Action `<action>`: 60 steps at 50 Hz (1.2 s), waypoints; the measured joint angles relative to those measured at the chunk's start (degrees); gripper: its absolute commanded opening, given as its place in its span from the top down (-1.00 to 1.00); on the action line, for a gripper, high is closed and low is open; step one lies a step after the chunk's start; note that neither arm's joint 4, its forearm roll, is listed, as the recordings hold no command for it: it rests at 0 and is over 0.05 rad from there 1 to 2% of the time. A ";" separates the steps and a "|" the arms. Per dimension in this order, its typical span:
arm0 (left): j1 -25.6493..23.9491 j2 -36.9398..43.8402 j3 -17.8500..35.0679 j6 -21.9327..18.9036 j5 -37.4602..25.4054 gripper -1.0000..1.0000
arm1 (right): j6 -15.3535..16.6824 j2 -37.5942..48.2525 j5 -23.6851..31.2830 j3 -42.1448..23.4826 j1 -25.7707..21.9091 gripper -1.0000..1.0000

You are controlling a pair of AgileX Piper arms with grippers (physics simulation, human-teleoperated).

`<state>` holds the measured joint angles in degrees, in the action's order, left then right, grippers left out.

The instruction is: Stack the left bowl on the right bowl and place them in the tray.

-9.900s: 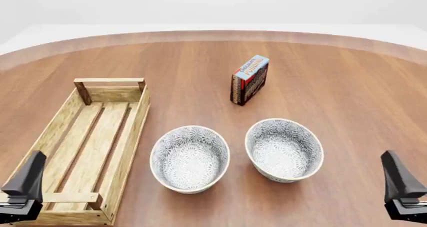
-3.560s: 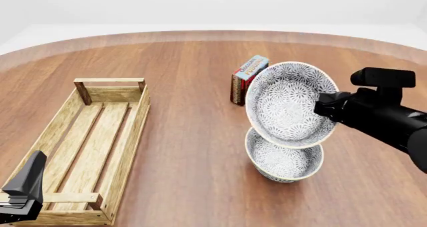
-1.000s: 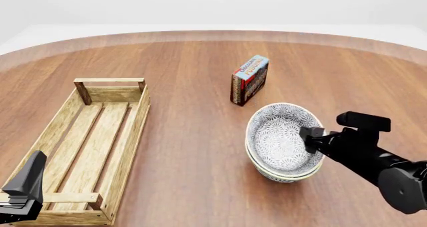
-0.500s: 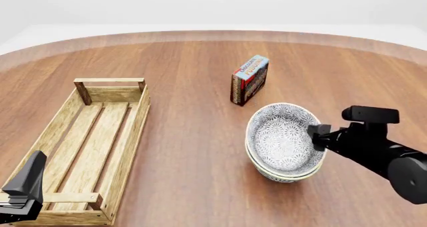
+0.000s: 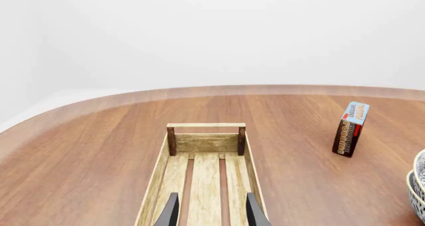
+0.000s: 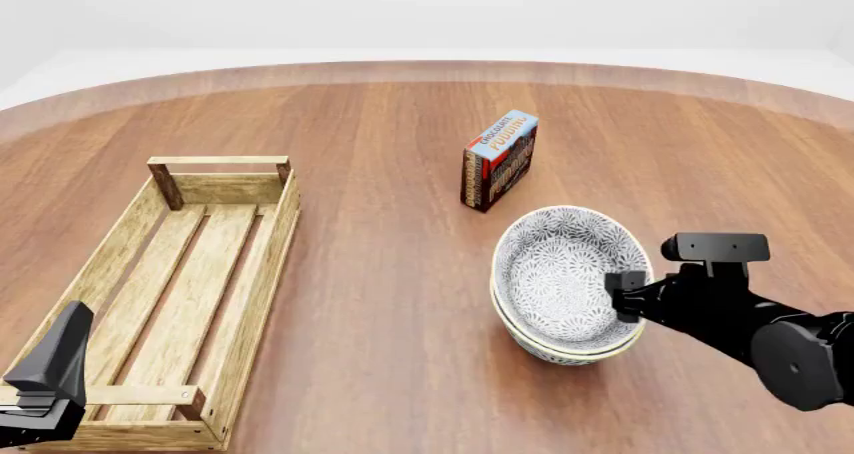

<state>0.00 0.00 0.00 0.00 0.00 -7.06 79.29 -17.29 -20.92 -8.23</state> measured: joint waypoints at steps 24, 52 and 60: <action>0.00 0.00 0.00 0.00 0.00 -1.00 | -1.70 6.14 -7.40 2.10 -1.88 -1.00; 0.00 0.00 0.00 0.00 0.00 -1.00 | -1.92 2.07 -5.88 1.97 -1.08 1.00; 0.00 0.00 0.00 0.00 0.00 -1.00 | -2.61 -7.43 0.81 0.69 -0.29 1.00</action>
<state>0.00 0.00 0.00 0.00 0.00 -9.67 71.86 -16.48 -20.23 -8.52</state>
